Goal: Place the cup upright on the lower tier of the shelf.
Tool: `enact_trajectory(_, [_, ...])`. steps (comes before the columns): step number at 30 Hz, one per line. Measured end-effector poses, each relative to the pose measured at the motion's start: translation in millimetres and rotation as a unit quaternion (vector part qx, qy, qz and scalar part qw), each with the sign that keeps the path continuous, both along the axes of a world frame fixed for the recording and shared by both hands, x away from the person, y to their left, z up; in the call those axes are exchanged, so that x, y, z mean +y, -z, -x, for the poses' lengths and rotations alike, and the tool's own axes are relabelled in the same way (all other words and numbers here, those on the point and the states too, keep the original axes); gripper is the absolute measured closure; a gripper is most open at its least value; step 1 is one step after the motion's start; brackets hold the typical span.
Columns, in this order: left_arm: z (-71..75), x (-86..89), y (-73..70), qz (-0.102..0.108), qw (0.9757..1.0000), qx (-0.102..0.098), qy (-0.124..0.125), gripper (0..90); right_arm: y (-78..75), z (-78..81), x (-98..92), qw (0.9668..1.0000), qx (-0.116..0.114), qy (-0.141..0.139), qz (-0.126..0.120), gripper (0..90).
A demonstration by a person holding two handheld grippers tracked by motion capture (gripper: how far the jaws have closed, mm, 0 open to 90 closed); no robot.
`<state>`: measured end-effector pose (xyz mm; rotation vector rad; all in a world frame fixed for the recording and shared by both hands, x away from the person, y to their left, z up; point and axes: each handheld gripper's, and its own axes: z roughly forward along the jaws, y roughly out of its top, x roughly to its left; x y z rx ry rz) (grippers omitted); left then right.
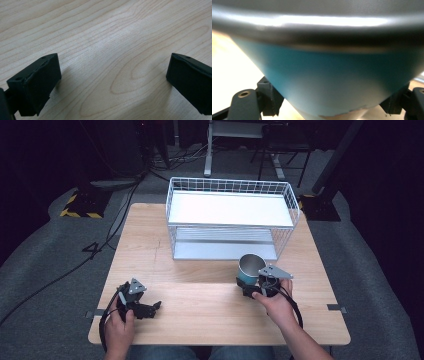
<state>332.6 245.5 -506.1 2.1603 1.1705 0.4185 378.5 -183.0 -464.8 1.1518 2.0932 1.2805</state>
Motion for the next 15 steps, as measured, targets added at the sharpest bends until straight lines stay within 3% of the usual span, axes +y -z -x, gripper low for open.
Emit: enact_trajectory(15, [0.0,0.0,0.0,0.000,1.0000,0.000,0.000,0.0,-2.6,-37.8,14.3,0.9994,0.001,0.034,0.003,22.0])
